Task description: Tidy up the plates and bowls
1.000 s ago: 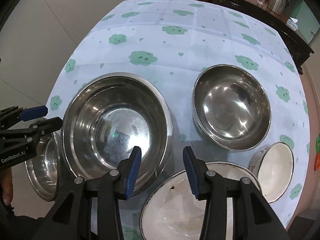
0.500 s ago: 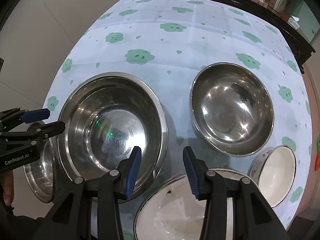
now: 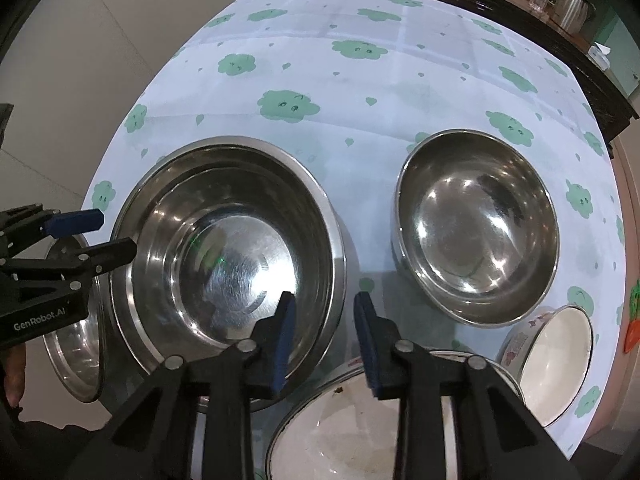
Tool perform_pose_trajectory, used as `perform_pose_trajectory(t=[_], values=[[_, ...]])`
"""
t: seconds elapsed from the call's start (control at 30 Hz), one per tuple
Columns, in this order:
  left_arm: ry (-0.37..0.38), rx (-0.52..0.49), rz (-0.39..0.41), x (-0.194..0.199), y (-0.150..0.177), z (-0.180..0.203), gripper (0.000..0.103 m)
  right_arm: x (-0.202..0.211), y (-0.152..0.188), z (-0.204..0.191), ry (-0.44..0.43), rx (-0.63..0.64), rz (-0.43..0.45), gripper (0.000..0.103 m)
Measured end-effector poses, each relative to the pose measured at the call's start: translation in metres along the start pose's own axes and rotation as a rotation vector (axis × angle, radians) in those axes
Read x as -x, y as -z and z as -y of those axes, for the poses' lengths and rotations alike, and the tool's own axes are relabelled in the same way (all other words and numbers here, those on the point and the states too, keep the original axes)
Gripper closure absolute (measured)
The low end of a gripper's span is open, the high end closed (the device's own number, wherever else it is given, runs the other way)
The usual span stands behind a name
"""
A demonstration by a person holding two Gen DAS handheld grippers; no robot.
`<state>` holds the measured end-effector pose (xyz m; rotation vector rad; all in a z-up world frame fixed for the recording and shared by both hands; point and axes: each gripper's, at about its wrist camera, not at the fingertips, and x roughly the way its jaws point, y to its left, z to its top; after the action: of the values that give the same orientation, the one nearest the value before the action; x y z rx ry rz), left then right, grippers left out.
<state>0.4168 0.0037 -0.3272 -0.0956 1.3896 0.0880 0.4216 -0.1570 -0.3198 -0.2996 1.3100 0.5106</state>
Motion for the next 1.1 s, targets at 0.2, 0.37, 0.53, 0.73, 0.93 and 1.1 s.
perform_pose_trajectory(t=[0.2, 0.37, 0.53, 0.73, 0.93, 1.1], values=[[0.0, -0.021, 0.009, -0.001, -0.002, 0.001, 0.052, -0.006, 0.0, -0.004, 0.002, 0.013, -0.022, 0.076], [0.019, -0.044, -0.012, -0.006, 0.0, 0.006, 0.085, -0.01, 0.0, -0.001, -0.005, -0.003, -0.037, 0.084], [0.012, -0.057, -0.009, -0.008, 0.002, 0.007, 0.09, -0.011, 0.002, -0.001, -0.006, -0.006, -0.036, 0.086], [0.003, -0.066, -0.008, -0.006, 0.002, 0.004, 0.092, -0.01, 0.002, -0.001, -0.014, -0.018, -0.036, 0.087], [0.0, -0.063, 0.017, 0.001, 0.001, 0.003, 0.092, -0.005, 0.0, -0.003, -0.017, -0.021, -0.024, 0.087], [-0.001, -0.066, 0.025, 0.005, 0.001, 0.001, 0.092, 0.001, -0.003, -0.004, -0.009, -0.02, -0.01, 0.087]])
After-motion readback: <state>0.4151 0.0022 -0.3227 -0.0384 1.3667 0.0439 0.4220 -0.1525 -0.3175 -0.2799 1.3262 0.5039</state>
